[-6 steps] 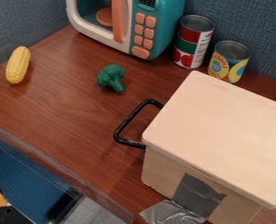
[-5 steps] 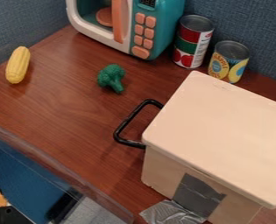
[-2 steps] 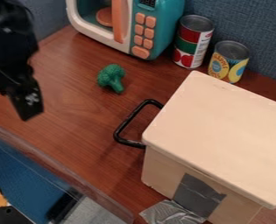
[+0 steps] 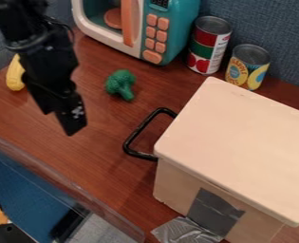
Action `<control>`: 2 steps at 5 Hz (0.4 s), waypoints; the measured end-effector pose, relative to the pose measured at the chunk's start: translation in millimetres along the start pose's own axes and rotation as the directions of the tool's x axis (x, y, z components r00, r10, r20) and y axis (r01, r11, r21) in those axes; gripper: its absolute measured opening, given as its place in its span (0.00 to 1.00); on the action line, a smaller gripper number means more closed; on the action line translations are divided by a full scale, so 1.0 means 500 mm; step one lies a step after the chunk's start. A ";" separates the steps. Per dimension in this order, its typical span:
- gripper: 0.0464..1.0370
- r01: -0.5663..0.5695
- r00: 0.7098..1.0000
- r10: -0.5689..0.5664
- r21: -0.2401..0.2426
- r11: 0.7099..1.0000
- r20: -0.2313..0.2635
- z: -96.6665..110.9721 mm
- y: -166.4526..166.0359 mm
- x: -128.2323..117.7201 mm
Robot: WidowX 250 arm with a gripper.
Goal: Open a drawer
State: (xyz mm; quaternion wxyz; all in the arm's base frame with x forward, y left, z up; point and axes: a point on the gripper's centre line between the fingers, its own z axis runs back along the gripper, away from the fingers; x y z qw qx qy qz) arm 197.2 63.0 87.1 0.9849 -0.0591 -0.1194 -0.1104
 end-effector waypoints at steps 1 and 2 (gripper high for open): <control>0.96 -0.046 0.997 0.047 -0.012 0.999 0.054 -0.028 -0.018 0.033; 0.96 -0.055 0.996 0.056 -0.019 0.998 0.068 -0.057 -0.044 0.063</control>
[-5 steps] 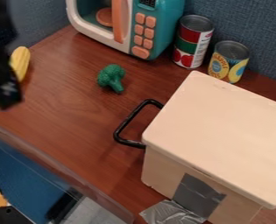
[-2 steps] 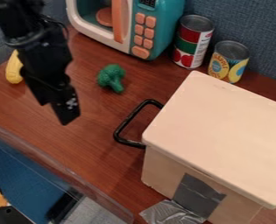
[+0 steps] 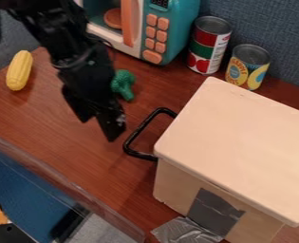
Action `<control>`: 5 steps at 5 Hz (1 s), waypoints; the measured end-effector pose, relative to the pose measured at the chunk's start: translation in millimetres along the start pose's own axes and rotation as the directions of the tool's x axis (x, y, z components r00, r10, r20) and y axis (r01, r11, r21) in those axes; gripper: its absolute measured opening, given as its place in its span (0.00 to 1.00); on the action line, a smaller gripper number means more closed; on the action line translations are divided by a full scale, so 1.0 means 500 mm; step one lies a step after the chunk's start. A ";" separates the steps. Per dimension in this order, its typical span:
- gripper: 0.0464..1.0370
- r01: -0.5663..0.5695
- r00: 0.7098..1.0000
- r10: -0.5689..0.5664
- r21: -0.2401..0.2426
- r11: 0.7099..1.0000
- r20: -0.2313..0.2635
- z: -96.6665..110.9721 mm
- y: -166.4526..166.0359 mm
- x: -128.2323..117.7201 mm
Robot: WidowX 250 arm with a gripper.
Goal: Open a drawer
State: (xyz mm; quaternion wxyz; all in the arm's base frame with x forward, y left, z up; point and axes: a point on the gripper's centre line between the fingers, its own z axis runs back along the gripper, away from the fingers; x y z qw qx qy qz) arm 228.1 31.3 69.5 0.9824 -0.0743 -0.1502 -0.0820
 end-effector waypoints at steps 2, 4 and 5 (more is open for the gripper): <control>0.96 0.017 1.000 -0.017 -0.010 1.000 -0.019 -0.059 -0.043 0.037; 0.96 0.023 1.000 -0.023 -0.012 1.000 -0.019 -0.093 -0.049 0.077; 0.91 0.019 1.000 -0.019 -0.014 1.000 -0.005 -0.091 -0.046 0.095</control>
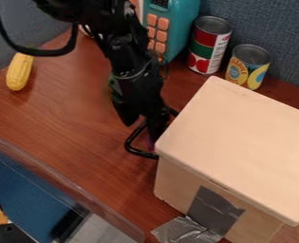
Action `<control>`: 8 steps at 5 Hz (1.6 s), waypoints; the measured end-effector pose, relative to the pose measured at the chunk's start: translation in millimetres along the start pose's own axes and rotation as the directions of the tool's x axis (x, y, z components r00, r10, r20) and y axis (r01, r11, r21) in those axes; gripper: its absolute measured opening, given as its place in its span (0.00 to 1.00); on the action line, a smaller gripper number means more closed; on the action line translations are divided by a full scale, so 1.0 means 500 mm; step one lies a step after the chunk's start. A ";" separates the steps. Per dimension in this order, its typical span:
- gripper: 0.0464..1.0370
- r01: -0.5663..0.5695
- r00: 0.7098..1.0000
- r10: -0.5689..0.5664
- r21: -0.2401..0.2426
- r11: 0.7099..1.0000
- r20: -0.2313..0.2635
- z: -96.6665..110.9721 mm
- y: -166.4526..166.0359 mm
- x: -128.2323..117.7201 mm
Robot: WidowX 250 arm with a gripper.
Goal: Open a drawer
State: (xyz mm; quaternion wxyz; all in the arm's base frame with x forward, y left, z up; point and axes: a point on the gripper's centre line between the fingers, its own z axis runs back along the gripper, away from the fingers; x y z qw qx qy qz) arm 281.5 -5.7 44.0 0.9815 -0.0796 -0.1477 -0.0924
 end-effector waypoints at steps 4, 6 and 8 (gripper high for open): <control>0.11 -0.053 0.996 0.055 0.023 0.998 -0.067 -0.016 0.036 -0.036; 0.11 -0.080 0.991 0.084 0.042 0.996 -0.107 0.006 0.102 -0.065; 0.11 -0.093 0.986 0.101 0.060 0.994 -0.134 0.039 0.165 -0.083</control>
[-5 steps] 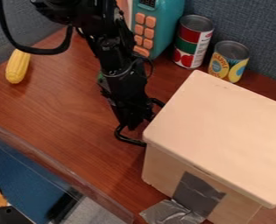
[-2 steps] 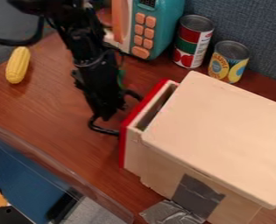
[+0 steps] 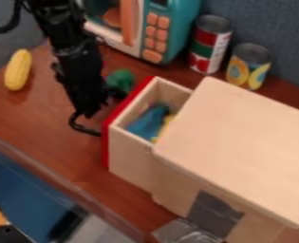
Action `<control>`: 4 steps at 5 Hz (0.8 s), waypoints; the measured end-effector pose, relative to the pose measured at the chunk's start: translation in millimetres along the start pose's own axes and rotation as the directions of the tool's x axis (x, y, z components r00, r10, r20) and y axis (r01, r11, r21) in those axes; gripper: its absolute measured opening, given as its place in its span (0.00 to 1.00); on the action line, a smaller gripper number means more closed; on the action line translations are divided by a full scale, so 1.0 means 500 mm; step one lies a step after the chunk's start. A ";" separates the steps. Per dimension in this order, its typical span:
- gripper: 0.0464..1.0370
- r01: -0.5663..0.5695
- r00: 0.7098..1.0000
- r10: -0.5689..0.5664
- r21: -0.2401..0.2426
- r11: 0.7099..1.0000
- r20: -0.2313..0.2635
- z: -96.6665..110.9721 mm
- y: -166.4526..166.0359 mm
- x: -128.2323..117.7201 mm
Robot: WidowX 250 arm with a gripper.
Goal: Open a drawer
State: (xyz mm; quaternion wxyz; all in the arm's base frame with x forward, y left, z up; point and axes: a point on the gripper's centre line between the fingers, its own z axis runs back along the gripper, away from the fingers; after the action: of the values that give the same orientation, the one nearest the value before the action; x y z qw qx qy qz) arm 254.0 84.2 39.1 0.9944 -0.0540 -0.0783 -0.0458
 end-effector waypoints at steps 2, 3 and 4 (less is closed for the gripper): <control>0.11 -0.005 1.000 0.005 0.000 1.000 0.000 0.021 0.034 -0.003; 0.11 -0.003 1.000 0.003 0.002 1.000 -0.003 0.027 0.043 -0.004; 0.14 -0.004 1.000 0.004 0.004 1.000 -0.006 0.029 0.049 -0.006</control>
State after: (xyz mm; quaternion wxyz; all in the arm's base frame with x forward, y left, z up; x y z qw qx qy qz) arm 251.3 110.5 50.4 0.9948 -0.0521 -0.0752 -0.0439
